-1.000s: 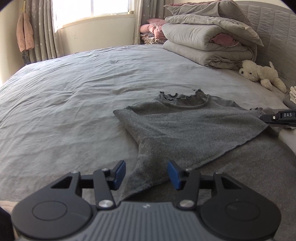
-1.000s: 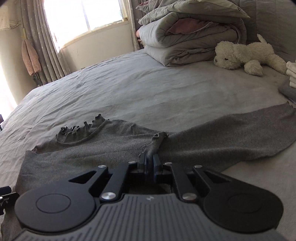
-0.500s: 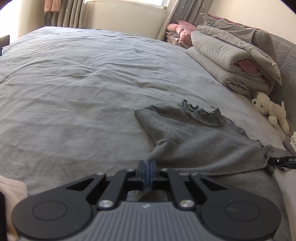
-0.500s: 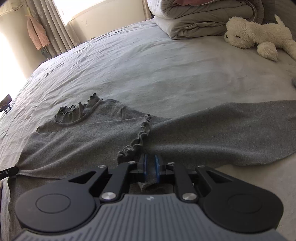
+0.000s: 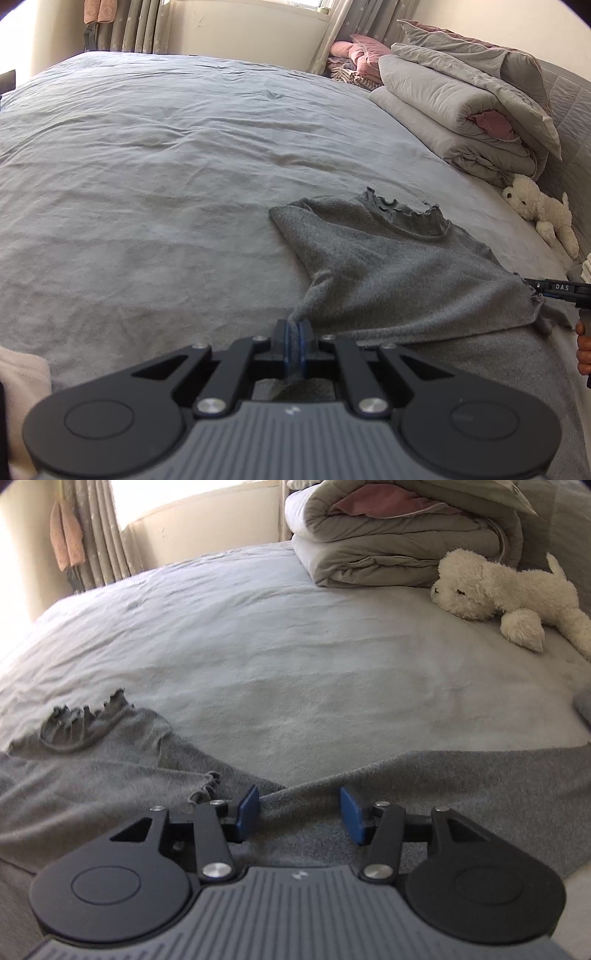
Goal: Fold clothes
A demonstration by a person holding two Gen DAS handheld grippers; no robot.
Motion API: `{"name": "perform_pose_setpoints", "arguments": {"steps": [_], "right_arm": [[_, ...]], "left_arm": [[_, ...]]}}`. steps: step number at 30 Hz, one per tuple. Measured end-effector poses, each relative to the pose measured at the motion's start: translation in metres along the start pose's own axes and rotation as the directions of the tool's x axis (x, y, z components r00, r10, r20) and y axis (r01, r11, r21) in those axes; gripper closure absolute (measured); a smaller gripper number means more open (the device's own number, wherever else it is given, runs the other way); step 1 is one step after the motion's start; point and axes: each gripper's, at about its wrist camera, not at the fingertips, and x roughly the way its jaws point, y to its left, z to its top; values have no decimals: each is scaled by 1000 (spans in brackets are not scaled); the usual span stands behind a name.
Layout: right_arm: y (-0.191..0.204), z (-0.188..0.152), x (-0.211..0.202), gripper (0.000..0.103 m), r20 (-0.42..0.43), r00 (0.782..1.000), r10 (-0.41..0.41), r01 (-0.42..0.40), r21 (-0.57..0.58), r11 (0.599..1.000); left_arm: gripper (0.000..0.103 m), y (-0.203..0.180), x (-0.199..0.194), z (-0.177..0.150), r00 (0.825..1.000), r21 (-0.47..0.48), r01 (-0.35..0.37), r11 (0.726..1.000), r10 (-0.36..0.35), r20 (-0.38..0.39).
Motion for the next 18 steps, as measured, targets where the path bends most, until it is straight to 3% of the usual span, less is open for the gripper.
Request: {"name": "perform_pose_setpoints", "arguments": {"steps": [2, 3, 6, 11, 14, 17, 18], "right_arm": [[13, -3, 1, 64, 11, 1000, -12, 13, -129, 992], [18, -3, 1, 89, 10, 1000, -13, 15, -179, 984], [32, -3, 3, 98, 5, 998, -55, 54, -276, 960], [30, 6, 0, 103, 104, 984, -145, 166, -238, 957], [31, 10, -4, 103, 187, 958, -215, 256, -235, 938], [25, 14, -5, 102, 172, 975, -140, 171, -182, 968], [22, 16, -4, 89, 146, 987, -64, 88, -162, 983]], "left_arm": [[98, -1, 0, 0, 1000, 9, -4, 1000, 4, 1], [98, -1, 1, 0, 1000, 12, -7, 1000, 7, 1], [98, -2, 1, -1, 1000, 19, -16, 1000, 16, 4], [98, -2, -1, -1, 1000, 11, -16, 1000, 16, 11], [97, -4, -1, -2, 1000, 23, -23, 999, 22, 12], [92, -5, -1, -1, 1000, 30, -30, 999, 29, 10], [91, -4, -1, -1, 999, 30, -32, 999, 32, 9]]}}
